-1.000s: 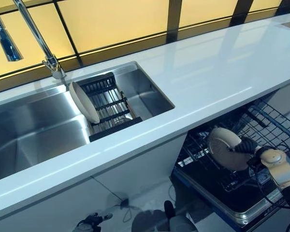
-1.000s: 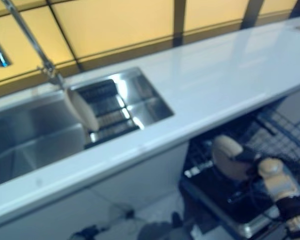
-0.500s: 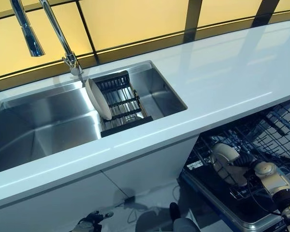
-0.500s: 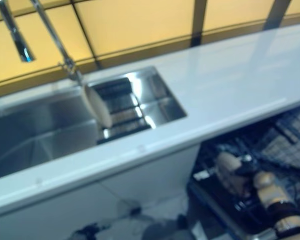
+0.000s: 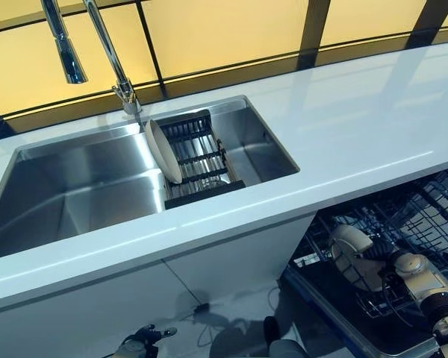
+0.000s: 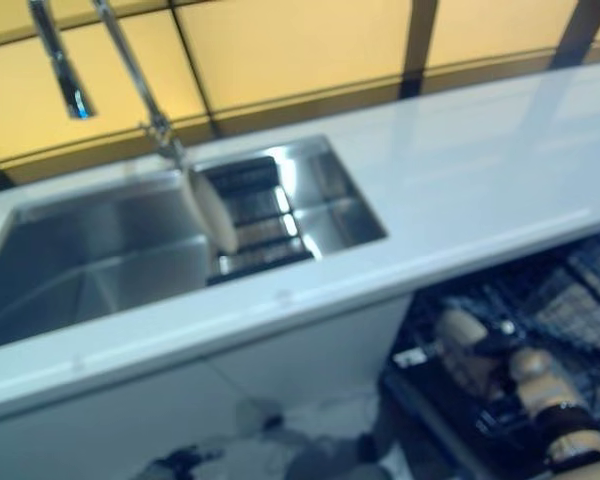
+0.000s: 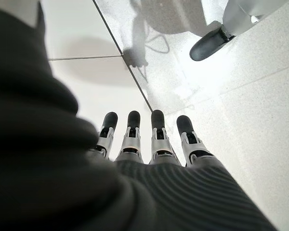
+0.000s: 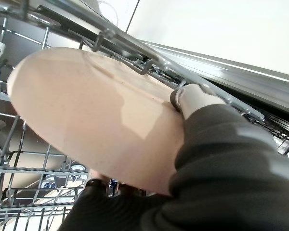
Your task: Take plates into dishwasher
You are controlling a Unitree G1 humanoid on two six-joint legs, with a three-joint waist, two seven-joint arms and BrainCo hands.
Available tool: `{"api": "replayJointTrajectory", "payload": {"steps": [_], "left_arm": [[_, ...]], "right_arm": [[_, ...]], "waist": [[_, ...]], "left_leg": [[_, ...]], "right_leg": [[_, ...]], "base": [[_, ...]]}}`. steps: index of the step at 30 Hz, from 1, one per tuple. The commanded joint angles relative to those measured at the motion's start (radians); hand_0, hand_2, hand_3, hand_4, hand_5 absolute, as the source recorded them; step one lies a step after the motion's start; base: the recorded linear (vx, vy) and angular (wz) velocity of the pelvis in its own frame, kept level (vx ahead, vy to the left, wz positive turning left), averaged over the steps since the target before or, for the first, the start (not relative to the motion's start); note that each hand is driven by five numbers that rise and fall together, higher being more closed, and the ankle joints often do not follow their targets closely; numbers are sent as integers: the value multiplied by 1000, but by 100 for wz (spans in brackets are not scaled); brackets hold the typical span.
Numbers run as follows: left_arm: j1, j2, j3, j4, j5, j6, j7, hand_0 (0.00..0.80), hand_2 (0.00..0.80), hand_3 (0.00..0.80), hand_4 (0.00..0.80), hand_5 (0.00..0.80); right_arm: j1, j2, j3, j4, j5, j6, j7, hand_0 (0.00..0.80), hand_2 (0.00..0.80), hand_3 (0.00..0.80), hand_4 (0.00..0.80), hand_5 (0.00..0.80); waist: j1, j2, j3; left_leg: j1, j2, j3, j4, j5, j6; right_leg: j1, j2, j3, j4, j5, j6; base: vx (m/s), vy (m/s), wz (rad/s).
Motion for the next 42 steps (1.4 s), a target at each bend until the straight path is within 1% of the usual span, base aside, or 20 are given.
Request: {"api": "replayJointTrajectory", "payload": {"steps": [1,2,3,4,5,8,17,20,23,27,30,32,34,37,38,40,42], "left_arm": [[-54,54,-15,20,37,-19,-2,0,0,0,0,0],[-55,53,-14,21,36,-19,0,0,0,0,0,0],[-56,54,-13,20,37,-19,-1,0,0,0,0,0],[-55,53,-13,19,37,-19,0,0,0,0,0,0],[-55,52,-15,18,37,-20,2,0,0,0,0,0],[-53,53,-10,17,41,-17,3,0,0,0,0,0],[-46,59,11,18,43,-11,8,0,0,0,0,0],[-31,61,30,17,44,-16,14,0,0,0,0,0],[-25,65,45,14,44,-16,16,0,0,0,0,0],[-24,74,71,13,41,-11,20,0,0,0,0,0],[-22,85,87,14,43,-6,21,0,0,0,0,0],[-17,95,96,21,45,-6,23,0,0,0,0,0],[-10,103,103,25,43,-5,27,0,0,0,0,0],[-2,116,103,33,30,-11,34,0,0,0,0,0],[-1,119,100,37,25,-14,35,0,0,0,0,0],[5,125,93,40,21,-20,34,0,0,0,0,0],[7,129,79,44,18,-26,33,0,0,0,0,0]], "right_arm": [[-63,84,55,74,-21,-6,3,800,800,800,800,800],[-60,82,52,71,-18,-5,8,725,725,725,725,725],[-59,80,50,65,-15,-1,8,574,574,574,574,574],[-59,76,48,58,-16,0,0,141,141,141,141,141],[-58,75,47,55,-12,5,-6,0,0,0,0,0],[-45,71,32,35,-9,14,-23,0,0,0,0,0],[-2,46,-5,-57,-8,52,-18,0,0,0,0,0],[38,32,-34,-124,5,92,-11,0,0,0,0,0],[79,9,-68,-189,16,118,-9,0,0,0,0,0],[150,-55,-161,-300,30,160,16,0,0,0,0,0],[188,-119,-239,-353,54,176,48,0,0,0,0,0],[210,-188,-304,-378,73,190,77,0,0,0,0,0],[221,-265,-371,-376,101,197,117,0,0,0,0,0],[210,-415,-475,-328,182,194,157,0,0,0,0,0],[195,-454,-492,-301,194,190,177,0,0,0,0,0],[156,-521,-510,-247,214,175,178,0,0,0,0,0],[93,-578,-494,-191,229,145,142,0,0,0,0,0]], "waist": [[7,-73,9],[6,-74,10],[6,-76,10],[5,-77,11],[6,-78,12],[2,-82,12],[-12,-97,14],[-21,-106,11],[-30,-117,11],[-49,-143,15],[-61,-158,20],[-69,-171,18],[-74,-181,13],[-77,-197,5],[-75,-200,1],[-69,-206,-4],[-57,-211,-10]], "left_leg": [[4,21,-43,2,-14,15],[4,22,-43,2,-15,15],[5,22,-43,2,-15,16],[5,22,-44,2,-15,17],[4,23,-43,2,-15,17],[6,23,-42,2,-15,18],[12,26,-34,2,-17,20],[15,25,-28,2,-17,21],[16,25,-25,2,-16,21],[25,28,-14,2,-17,25],[29,30,-8,2,-19,28],[33,32,-2,2,-19,29],[37,35,2,2,-19,29],[40,39,8,2,-18,27],[40,39,8,2,-17,26],[41,39,8,2,-16,25],[39,39,6,2,-13,24]], "right_leg": [[18,-71,18,4,-47,93],[18,-71,19,4,-46,93],[18,-70,19,4,-46,93],[19,-70,21,4,-47,93],[21,-69,21,4,-47,93],[21,-68,24,4,-47,94],[22,-63,37,4,-44,94],[25,-60,43,4,-44,94],[26,-58,48,4,-42,94],[32,-51,58,4,-35,95],[36,-46,65,4,-31,96],[41,-40,70,4,-29,96],[43,-36,72,4,-28,96],[46,-30,74,4,-27,97],[49,-28,74,4,-27,97],[54,-26,71,4,-29,97],[59,-26,66,4,-31,96]], "base": [[0,0,0],[0,0,0],[0,0,0],[0,0,0],[0,0,0],[0,0,0],[0,0,0],[13,4,0],[0,0,0],[0,0,0],[11,-29,-5],[19,-31,-8],[24,-25,-9],[15,-18,-11],[0,0,0],[25,6,-5],[12,4,-2]]}}
